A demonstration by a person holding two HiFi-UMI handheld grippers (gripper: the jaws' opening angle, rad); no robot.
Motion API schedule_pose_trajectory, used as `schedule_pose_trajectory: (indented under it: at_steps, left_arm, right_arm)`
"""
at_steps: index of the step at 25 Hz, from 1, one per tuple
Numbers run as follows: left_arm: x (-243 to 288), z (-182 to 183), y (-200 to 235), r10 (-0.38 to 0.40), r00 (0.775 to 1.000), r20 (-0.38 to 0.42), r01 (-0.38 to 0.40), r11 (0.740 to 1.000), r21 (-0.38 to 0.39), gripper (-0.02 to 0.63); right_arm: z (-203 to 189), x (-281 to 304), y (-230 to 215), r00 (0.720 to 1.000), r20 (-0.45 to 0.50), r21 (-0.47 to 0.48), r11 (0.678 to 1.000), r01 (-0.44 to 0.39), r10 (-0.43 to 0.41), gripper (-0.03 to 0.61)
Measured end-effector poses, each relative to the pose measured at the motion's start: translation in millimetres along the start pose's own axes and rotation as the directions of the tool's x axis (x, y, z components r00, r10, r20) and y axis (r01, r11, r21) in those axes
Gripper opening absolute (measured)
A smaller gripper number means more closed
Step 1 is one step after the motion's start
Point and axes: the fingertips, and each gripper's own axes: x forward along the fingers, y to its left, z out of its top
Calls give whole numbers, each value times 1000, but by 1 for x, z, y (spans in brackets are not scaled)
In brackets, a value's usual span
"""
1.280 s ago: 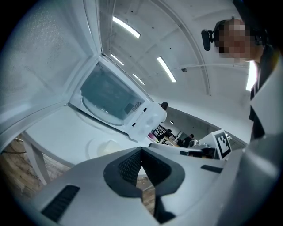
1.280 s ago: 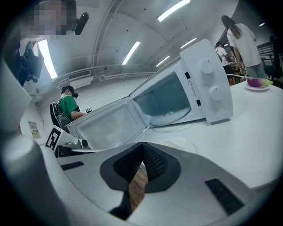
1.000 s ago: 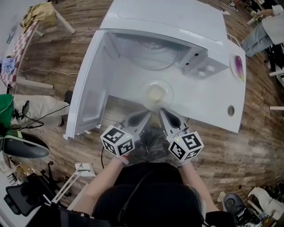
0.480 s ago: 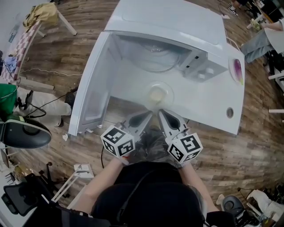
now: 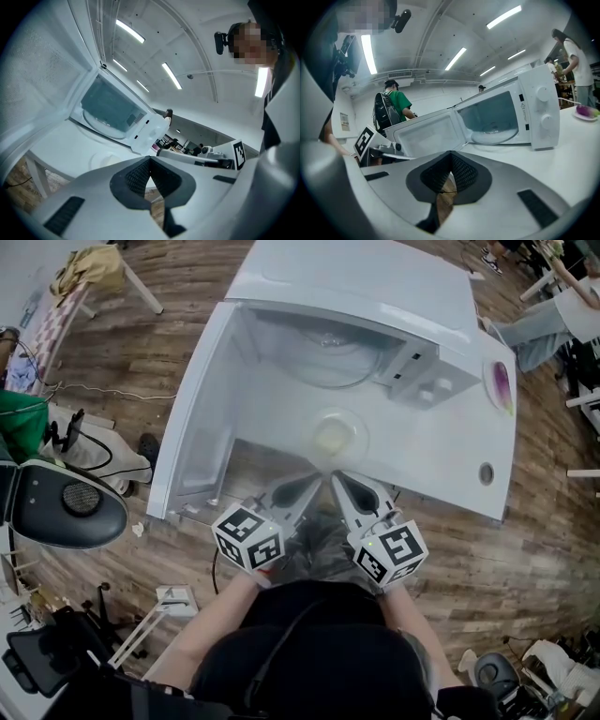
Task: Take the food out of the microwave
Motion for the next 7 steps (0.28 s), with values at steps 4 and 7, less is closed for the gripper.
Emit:
schedule_pose_trajectory:
  at_steps: [4,7]
  left_arm:
    - [-6,-4,-2,-2,1000,-2,2,1000,-2,9]
    - [-12,-7,-4,-1,1000,-2,1,1000,-6,9]
  right_arm:
    - [-4,-3,6,1000,1,1,1000,2,-2,17]
    - [-6,-6,12,1000,2,-2,1000,1,-1,18]
